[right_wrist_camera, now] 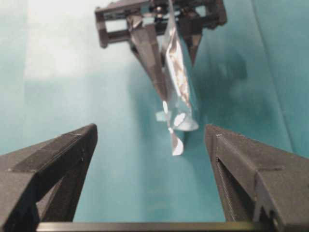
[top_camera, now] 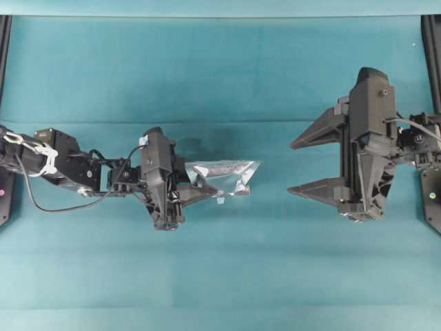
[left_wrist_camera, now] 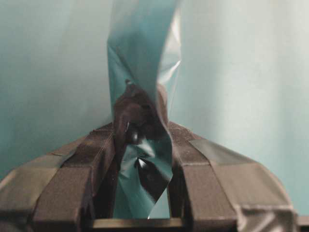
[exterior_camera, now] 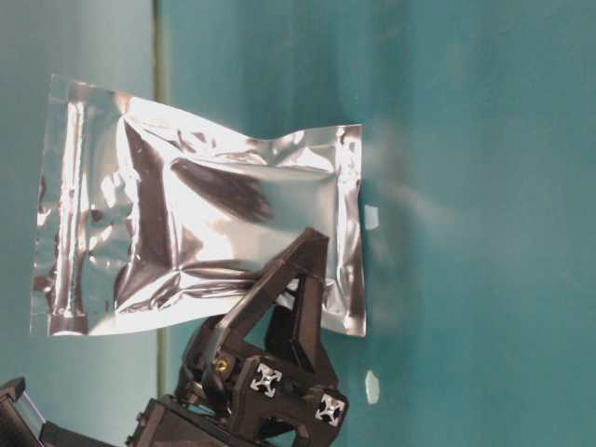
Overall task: Hand over the silver zip bag and make it stand upright.
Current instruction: 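Retract the right gripper to the right while left holds bag upright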
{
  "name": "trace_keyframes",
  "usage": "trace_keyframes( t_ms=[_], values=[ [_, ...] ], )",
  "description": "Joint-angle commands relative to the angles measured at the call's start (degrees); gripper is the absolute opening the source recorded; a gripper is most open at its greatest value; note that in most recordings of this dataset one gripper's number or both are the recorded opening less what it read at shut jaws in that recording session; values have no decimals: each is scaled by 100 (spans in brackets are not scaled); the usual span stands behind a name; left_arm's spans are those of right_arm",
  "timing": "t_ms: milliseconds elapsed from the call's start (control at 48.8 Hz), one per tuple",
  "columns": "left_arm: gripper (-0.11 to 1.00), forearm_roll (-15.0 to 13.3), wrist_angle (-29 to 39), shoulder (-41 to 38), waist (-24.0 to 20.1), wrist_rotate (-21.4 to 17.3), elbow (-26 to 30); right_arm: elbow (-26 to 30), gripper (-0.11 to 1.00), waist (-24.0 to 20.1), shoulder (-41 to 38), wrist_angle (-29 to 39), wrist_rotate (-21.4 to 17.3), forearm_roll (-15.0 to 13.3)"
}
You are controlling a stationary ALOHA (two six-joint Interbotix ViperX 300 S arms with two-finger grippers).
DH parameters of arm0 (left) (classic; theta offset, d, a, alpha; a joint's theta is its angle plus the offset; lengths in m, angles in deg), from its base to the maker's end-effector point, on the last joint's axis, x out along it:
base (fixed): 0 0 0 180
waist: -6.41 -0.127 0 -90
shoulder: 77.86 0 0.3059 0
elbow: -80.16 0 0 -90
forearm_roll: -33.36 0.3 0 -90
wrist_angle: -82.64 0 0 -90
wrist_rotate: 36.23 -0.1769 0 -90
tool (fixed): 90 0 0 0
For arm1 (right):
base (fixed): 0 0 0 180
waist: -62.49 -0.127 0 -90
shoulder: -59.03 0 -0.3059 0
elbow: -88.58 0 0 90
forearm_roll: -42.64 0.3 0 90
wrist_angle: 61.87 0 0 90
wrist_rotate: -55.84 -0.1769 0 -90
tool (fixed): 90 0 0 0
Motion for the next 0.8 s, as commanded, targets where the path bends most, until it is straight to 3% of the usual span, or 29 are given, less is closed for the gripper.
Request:
trace_keyframes(
  t_ms=[0,779],
  values=[
    [30,35,35,0,35,-9,44,44,96,9,70,-62,-62,-9],
    [30,35,35,0,35,-167,62,0,96,26,88,-26,-62,-9]
  ],
)
